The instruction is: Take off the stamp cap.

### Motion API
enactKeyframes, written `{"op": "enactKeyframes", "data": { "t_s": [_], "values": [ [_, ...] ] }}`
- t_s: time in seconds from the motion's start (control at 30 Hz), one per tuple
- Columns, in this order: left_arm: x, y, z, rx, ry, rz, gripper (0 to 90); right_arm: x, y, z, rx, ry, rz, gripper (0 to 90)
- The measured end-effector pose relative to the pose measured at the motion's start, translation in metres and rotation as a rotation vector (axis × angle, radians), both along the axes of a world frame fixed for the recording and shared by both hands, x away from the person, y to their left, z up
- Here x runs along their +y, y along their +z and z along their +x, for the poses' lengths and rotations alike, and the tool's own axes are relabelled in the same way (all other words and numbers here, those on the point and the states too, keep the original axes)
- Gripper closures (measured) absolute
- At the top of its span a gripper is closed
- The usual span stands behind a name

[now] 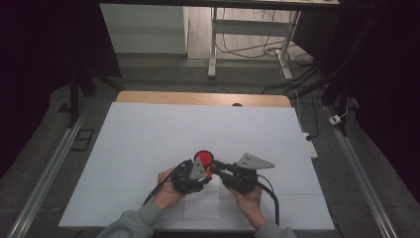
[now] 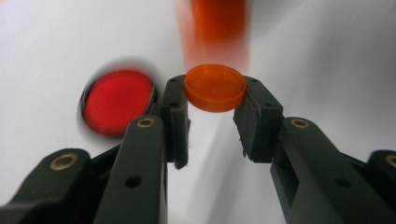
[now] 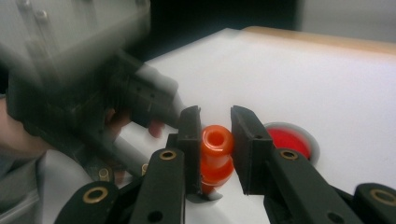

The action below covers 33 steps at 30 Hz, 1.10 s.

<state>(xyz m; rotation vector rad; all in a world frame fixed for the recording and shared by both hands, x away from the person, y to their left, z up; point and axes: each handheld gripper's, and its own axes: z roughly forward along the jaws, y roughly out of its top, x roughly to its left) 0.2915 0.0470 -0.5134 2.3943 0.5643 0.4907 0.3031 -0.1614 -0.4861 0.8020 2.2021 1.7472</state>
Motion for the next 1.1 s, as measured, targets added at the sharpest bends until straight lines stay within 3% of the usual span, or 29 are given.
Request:
{"op": "enactKeyframes", "data": {
  "t_s": [0.03, 0.1, 0.17, 0.23, 0.33, 0.53, 1.1],
  "values": [
    [0.0, 0.0, 0.0, 0.0, 0.0, 0.0, 65.8, -0.008, 0.009, 0.003, -0.001, -0.009, 0.034, 73.4],
    [0.007, -0.002, 0.0, 0.022, 0.014, -0.133, 65.8, -0.015, 0.018, 0.005, -0.021, -0.02, 0.045, 73.4],
    [0.005, 0.014, -0.003, -0.024, -0.002, -0.142, 65.7, -0.028, 0.026, 0.005, -0.05, -0.052, 0.055, 73.3],
    [0.005, 0.021, -0.003, -0.03, -0.008, -0.153, 65.7, -0.033, 0.024, 0.007, -0.038, -0.058, 0.058, 73.3],
    [0.011, 0.02, -0.002, -0.017, 0.002, -0.163, 65.6, -0.03, 0.018, 0.008, -0.011, -0.041, 0.048, 73.3],
    [0.023, 0.018, 0.003, 0.008, 0.029, -0.215, 65.4, -0.03, 0.018, 0.01, -0.011, -0.043, 0.04, 73.2],
    [0.051, 0.019, 0.002, 0.015, 0.066, -0.246, 65.2, -0.027, 0.012, 0.012, 0.018, -0.019, 0.015, 73.1]
  ]
}}
